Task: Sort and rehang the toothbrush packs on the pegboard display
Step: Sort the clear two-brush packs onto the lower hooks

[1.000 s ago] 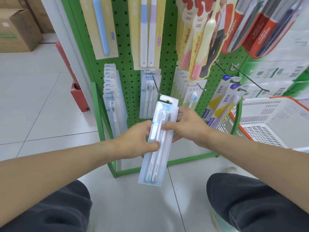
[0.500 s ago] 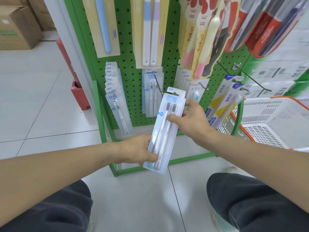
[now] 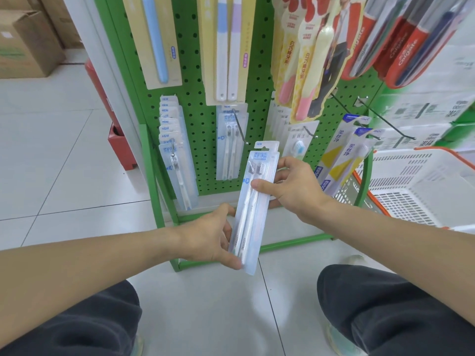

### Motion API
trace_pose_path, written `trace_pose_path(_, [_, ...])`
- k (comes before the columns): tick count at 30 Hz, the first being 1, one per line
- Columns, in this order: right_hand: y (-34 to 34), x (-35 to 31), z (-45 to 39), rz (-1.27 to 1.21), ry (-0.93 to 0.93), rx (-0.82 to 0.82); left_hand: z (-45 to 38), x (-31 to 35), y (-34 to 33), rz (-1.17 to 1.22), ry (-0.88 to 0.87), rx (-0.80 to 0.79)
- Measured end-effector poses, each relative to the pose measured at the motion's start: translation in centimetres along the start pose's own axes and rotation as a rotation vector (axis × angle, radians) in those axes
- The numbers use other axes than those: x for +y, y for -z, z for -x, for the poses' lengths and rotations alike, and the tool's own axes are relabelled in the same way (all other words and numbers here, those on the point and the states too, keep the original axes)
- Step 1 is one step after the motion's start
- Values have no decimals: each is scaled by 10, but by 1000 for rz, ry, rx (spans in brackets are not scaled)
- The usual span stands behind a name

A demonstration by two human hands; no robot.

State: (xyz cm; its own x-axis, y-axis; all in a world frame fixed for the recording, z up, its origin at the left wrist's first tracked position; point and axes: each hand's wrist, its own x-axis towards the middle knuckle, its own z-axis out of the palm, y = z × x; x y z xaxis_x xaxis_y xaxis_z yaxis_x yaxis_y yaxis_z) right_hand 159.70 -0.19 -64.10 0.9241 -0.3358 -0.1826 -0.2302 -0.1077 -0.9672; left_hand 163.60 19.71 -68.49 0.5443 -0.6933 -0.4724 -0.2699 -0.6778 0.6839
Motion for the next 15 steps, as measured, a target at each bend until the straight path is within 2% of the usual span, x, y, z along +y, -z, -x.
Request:
trace_pose_path(6, [0, 4, 2, -72, -81, -76, -1, 3, 5, 84, -47, 72])
trace_pose_path(12, [8, 3, 7, 58, -187, -389, 0, 0, 3, 83, -62, -16])
trace_pose_path(15, [7, 6, 9, 65, -226, -464, 3, 3, 3, 81, -91, -97])
